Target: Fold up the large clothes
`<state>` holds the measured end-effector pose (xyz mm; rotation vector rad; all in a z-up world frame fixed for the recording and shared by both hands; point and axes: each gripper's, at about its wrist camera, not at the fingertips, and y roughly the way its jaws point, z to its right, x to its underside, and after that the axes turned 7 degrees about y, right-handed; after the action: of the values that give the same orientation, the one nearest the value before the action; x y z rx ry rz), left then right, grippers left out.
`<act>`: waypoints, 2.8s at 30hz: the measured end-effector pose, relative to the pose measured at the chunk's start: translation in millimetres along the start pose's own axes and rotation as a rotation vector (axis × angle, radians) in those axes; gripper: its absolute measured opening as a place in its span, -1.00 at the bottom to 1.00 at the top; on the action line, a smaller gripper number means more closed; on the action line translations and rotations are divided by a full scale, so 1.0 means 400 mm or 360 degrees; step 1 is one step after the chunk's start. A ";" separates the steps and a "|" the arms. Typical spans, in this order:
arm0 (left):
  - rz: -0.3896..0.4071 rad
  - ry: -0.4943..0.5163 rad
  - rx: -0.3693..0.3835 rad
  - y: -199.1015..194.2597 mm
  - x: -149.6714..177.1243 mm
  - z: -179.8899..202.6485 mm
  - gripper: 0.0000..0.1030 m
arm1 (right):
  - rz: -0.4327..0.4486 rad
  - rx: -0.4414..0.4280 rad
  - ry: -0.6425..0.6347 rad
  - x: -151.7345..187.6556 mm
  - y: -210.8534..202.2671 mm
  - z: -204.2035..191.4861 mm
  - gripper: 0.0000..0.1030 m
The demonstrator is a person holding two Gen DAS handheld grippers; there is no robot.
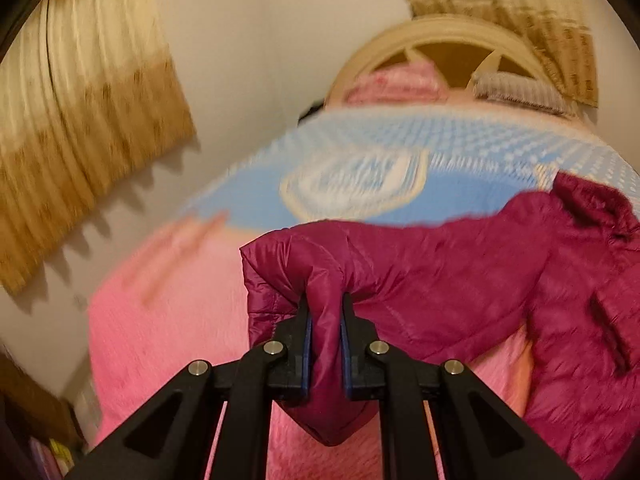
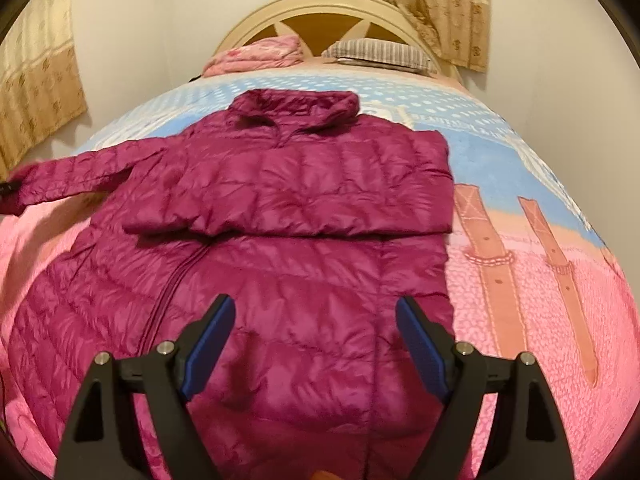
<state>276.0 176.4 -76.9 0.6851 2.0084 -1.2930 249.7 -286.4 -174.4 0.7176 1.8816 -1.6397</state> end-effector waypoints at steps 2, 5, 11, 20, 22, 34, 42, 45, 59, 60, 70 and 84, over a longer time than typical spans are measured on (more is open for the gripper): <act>0.0066 0.0036 0.0050 -0.040 -0.045 0.047 -0.80 | 0.0004 -0.0005 0.0021 -0.002 -0.002 0.010 0.65; 0.0149 0.0103 0.0117 -0.092 -0.091 0.136 -0.80 | 0.0014 -0.0012 0.0047 -0.003 -0.007 0.022 0.65; 0.0275 0.0293 0.0286 -0.174 -0.141 0.383 -0.80 | 0.0041 -0.0021 0.0084 0.002 -0.026 0.052 0.65; 0.0307 0.0557 0.0517 -0.239 -0.116 0.730 -0.80 | 0.0050 0.0015 0.0209 0.020 -0.022 0.134 0.65; 0.0292 0.0607 0.0555 -0.242 -0.102 0.783 -0.77 | 0.0036 0.0020 0.0241 0.025 -0.011 0.152 0.65; 0.0452 0.0737 0.0535 -0.296 -0.055 0.865 0.74 | -0.0064 -0.0033 0.0336 0.060 0.037 0.189 0.66; 0.0301 0.0625 0.0409 -0.158 -0.053 0.711 0.74 | -0.0049 0.0033 0.0319 0.042 0.007 0.176 0.66; 0.0177 0.0547 0.0359 -0.080 -0.047 0.632 0.74 | -0.0031 -0.0044 0.0303 -0.008 -0.023 0.142 0.66; -0.0184 0.0183 0.0333 0.128 -0.029 0.384 0.74 | -0.0233 -0.0196 0.0270 -0.187 0.197 -0.031 -0.54; -0.0187 0.0167 0.0333 0.134 -0.031 0.374 0.74 | -0.0224 -0.0171 0.0265 -0.178 0.196 -0.028 -0.57; -0.0129 0.0098 0.0463 0.149 -0.130 0.432 0.74 | -0.0286 -0.0007 0.0146 -0.111 0.158 0.008 -0.65; -0.0215 0.0141 0.0622 0.291 -0.152 0.637 0.74 | -0.0004 -0.0092 0.0171 -0.295 0.182 -0.119 0.18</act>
<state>459.8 -19.5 -177.6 0.8059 1.9145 -1.7913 382.3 -235.6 -137.8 0.7936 1.9973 -1.5697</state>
